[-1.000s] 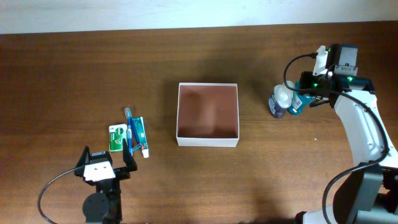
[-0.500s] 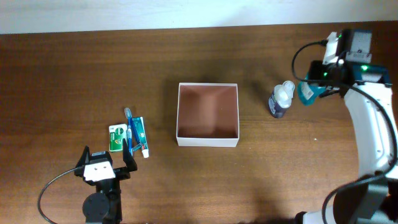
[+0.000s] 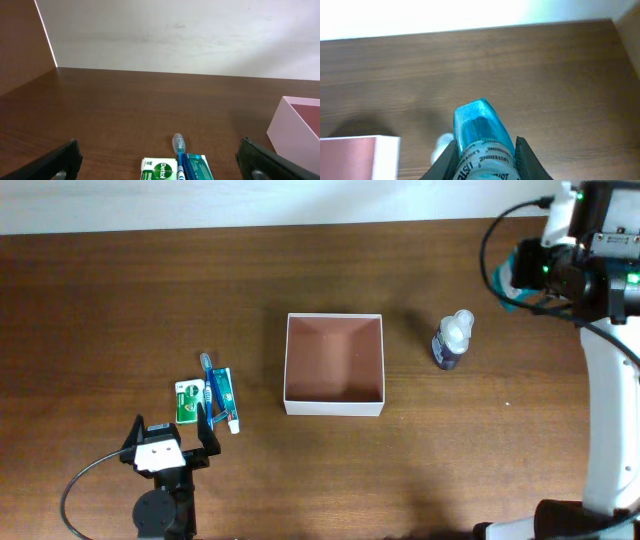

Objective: Pack container
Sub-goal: 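Lift the Listerine bottle with the right gripper toward the pink box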

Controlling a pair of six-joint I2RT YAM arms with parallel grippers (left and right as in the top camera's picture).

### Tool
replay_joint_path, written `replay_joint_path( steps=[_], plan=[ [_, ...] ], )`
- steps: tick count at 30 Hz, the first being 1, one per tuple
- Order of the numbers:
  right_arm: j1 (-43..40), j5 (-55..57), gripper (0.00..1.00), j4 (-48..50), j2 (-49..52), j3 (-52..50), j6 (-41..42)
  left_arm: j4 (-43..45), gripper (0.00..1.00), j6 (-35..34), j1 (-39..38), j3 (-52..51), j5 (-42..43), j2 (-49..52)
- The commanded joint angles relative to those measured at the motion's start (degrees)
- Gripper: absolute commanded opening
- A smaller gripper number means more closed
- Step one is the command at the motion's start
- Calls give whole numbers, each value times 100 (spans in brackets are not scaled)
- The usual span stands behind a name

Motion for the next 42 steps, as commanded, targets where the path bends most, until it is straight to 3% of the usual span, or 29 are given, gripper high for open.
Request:
replay_joint_path(
  steps=[1, 5, 14, 21, 33, 42],
  plan=[
    [468, 26, 20, -22, -258, 522, -44, -39, 100, 111, 37, -2, 39, -55],
    [1043, 28, 20, -118, -258, 780, 31, -39, 100, 111, 37, -2, 39, -55],
    [2409, 37, 19, -315, -140, 833, 1224, -39, 100, 111, 37, -2, 39, -55],
    [3174, 846, 18, -575, 341, 817, 1978, -39, 100, 111, 37, -2, 39, -55],
    [3394, 1038, 18, -579, 1681, 817, 2409, -39, 100, 111, 37, -2, 39, -55],
    [3392, 1187, 18, -522, 2041, 817, 2830, -39, 100, 111, 37, -2, 39, -55]
  ],
)
